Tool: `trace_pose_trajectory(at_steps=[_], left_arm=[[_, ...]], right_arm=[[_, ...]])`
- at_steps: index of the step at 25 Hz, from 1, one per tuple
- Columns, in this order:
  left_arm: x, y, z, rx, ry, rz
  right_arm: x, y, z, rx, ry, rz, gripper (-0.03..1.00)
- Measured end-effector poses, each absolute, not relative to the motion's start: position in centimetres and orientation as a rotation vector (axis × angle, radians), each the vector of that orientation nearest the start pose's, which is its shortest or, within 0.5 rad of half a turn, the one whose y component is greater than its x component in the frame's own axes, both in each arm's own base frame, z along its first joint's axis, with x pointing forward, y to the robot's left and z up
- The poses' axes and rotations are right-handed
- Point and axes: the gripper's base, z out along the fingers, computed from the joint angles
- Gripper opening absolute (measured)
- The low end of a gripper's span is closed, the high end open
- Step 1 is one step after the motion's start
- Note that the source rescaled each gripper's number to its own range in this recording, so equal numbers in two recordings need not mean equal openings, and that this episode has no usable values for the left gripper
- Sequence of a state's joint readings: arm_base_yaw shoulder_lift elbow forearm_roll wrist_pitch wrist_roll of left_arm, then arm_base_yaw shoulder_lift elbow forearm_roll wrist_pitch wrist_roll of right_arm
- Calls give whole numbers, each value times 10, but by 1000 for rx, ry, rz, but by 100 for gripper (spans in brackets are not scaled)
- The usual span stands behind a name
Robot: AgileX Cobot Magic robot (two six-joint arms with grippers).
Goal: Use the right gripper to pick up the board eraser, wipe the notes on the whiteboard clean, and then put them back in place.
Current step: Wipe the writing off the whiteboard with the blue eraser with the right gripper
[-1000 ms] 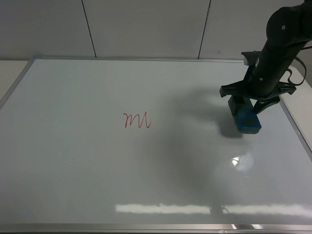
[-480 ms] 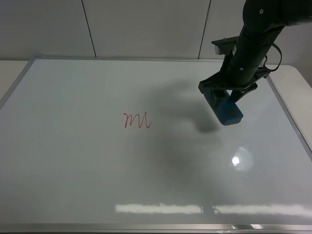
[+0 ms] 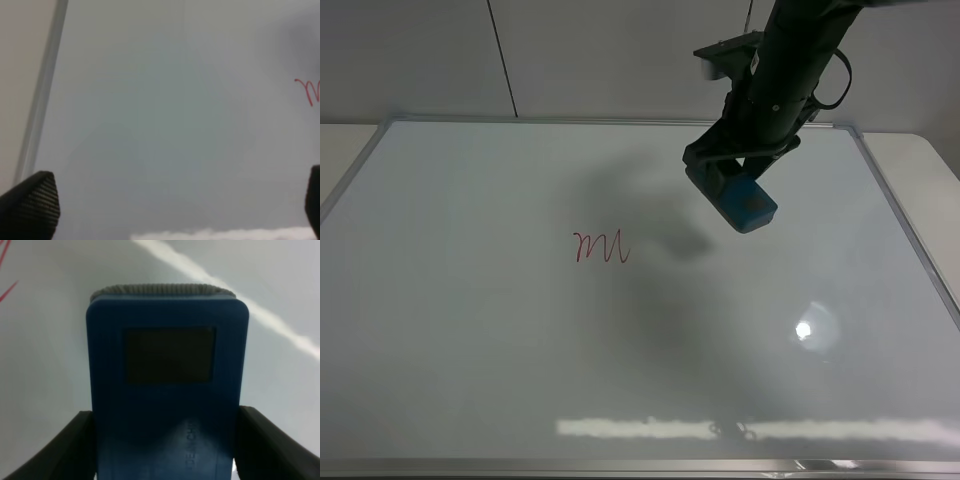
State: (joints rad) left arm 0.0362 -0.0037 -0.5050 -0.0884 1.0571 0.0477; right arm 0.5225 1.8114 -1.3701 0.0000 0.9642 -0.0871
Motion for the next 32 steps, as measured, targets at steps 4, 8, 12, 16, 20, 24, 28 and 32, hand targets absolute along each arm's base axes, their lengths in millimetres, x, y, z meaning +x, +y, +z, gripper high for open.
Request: trace_pose_trajectory(at_steps=[4, 8, 12, 16, 20, 24, 28, 32], left_arm=[[-6, -7, 279, 16, 2029, -53], [-6, -7, 279, 16, 2029, -53], [-6, -7, 279, 16, 2029, -53], [-6, -7, 279, 16, 2029, -53], [-6, -7, 279, 16, 2029, -53], [-6, -7, 279, 16, 2029, -53], [-6, -7, 279, 16, 2029, -53], [-6, -7, 279, 16, 2029, -53]], right_arm=[[324, 201, 228, -1011, 2780, 50, 3], [328, 224, 222, -1130, 2757, 42, 3], [331, 246, 216, -1200, 2723, 45, 3], [334, 264, 208, -1280, 2703, 41, 3], [336, 275, 198, -1353, 2702, 29, 3], [336, 280, 189, -1410, 2700, 21, 3], [335, 286, 180, -1428, 2695, 17, 3], [337, 293, 172, -1438, 2670, 21, 3]])
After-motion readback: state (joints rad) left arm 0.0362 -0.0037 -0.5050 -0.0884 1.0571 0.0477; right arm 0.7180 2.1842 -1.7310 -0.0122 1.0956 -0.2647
